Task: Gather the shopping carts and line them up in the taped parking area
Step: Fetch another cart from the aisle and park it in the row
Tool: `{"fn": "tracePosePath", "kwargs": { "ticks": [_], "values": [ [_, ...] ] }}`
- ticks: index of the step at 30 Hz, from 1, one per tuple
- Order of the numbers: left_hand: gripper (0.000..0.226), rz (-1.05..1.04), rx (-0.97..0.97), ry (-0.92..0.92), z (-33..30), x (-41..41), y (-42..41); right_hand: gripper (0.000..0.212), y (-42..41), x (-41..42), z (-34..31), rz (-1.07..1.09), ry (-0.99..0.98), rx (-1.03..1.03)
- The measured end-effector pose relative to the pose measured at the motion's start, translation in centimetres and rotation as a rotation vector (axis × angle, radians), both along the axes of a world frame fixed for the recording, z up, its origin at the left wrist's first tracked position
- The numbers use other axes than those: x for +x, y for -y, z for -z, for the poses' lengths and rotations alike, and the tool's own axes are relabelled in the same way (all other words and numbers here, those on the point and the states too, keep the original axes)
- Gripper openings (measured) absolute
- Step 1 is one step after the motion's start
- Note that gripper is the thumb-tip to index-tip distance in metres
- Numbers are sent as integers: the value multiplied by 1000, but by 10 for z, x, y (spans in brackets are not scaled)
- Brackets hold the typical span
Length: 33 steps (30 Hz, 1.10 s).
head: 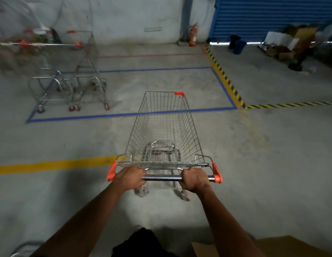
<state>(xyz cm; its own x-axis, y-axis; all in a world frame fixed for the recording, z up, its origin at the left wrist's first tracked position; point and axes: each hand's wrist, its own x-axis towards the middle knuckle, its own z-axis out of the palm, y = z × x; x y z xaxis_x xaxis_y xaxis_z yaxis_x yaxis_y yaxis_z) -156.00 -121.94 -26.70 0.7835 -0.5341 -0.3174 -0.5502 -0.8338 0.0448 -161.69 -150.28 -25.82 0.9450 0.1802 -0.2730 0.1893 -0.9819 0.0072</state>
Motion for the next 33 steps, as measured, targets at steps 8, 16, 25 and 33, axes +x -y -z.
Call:
{"fn": "tracePosePath", "kwargs": {
  "ticks": [8, 16, 25, 33],
  "values": [
    [33, -112, 56, 27, 3, 15, -30, 34, -31, 57, 8, -86, 4, -19],
    [34, -201, -12, -5, 7, 88, -60, 43, -57, 148, 19, -150, 108, -81],
    [38, -245, -46, -21, 8, 202, -104, 40, -107, 275, 19, -101, 122, -97],
    [37, -263, -59, -21, 12, 308, -145, 38, -149, 387, 18, -114, 87, -82]
  ]
}}
